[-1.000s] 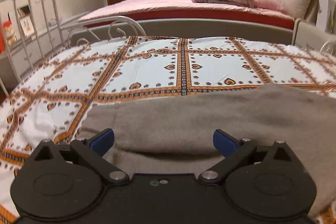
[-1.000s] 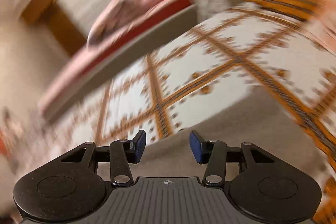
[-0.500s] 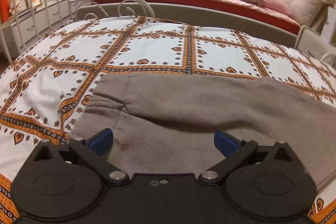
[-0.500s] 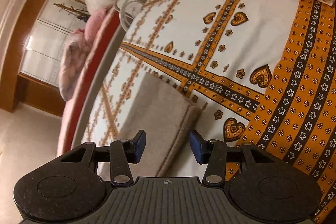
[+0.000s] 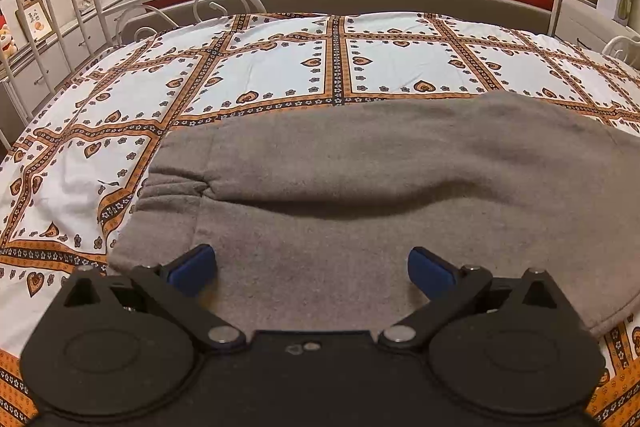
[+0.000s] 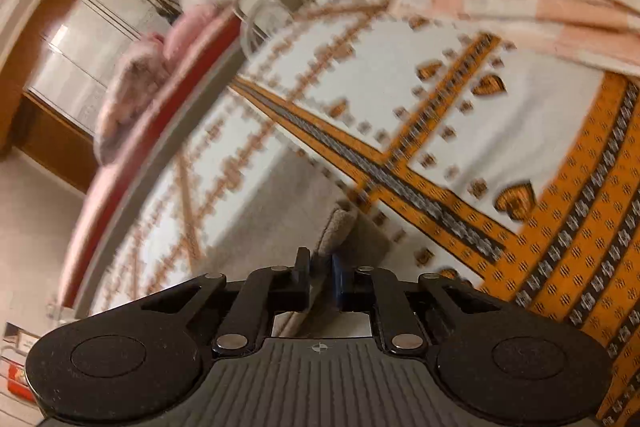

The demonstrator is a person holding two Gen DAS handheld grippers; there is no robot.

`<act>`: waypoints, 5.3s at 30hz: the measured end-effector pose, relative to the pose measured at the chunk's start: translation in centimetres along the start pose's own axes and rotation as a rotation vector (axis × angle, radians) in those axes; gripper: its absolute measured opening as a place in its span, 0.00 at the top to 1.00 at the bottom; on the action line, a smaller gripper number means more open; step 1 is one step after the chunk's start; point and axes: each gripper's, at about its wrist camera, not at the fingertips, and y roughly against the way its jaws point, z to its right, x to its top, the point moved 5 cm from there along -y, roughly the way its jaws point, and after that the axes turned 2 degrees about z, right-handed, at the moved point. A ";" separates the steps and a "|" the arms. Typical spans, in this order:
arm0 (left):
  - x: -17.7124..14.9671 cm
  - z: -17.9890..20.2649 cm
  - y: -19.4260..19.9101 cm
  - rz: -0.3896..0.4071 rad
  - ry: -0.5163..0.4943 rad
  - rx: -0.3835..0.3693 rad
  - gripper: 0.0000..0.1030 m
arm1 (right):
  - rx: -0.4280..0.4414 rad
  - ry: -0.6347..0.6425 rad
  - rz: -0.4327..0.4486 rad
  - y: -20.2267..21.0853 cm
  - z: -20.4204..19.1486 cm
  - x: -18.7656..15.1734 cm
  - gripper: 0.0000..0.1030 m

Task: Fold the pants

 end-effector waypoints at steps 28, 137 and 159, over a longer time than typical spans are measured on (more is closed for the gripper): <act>-0.1 0.5 -0.8 -0.015 -0.033 0.032 0.06 | 0.061 -0.167 -0.122 -3.1 3.1 -0.8 0.80; -4.1 -9.7 3.1 -0.015 0.295 0.012 0.06 | 0.565 1.121 -0.426 -6.1 -32.7 -40.0 0.83; -4.6 -10.1 3.3 -0.031 0.296 0.016 0.06 | 0.613 1.201 -0.345 -2.9 -33.7 -38.2 0.76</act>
